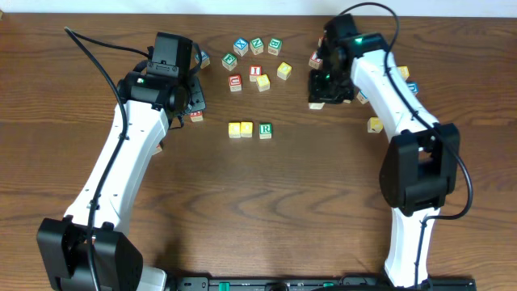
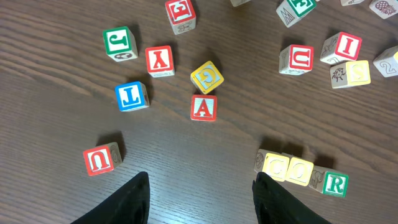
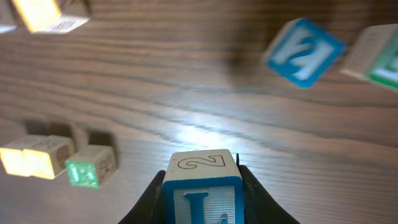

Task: Spell out CORL
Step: 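Lower the L block onto the table right of the R block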

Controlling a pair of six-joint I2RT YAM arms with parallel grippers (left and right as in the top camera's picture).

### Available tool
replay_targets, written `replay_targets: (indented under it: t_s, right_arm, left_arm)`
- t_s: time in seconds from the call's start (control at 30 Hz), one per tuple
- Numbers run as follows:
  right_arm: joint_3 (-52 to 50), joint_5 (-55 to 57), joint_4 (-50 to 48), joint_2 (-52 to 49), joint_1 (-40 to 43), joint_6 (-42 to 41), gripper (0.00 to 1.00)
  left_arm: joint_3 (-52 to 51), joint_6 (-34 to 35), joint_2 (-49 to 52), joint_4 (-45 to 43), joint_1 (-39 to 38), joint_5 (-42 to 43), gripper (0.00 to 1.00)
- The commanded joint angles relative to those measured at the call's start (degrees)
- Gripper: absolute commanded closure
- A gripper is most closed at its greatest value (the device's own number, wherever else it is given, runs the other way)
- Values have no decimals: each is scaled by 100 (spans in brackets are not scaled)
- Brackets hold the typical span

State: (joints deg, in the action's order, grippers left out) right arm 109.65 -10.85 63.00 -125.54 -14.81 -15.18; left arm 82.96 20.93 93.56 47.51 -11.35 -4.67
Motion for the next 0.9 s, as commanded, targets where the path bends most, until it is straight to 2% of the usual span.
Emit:
replay_targets:
  t_s: [0.0, 0.3, 0.63, 0.87]
  right_arm:
    - [2, 166, 9, 111, -278, 107, 79]
    - [-455, 623, -208, 103, -765, -133, 78]
    - [-1370, 623, -1093, 103, -1145, -673, 79]
    - [-1528, 627, -1207, 101, -1285, -863, 80]
  left_arm:
    - [-35, -79, 79, 0, 4, -57, 47]
    - [-35, -79, 79, 2, 4, -55, 47]
    - [-35, -76, 79, 2, 4, -55, 47]
    - [-35, -76, 79, 0, 4, -55, 47]
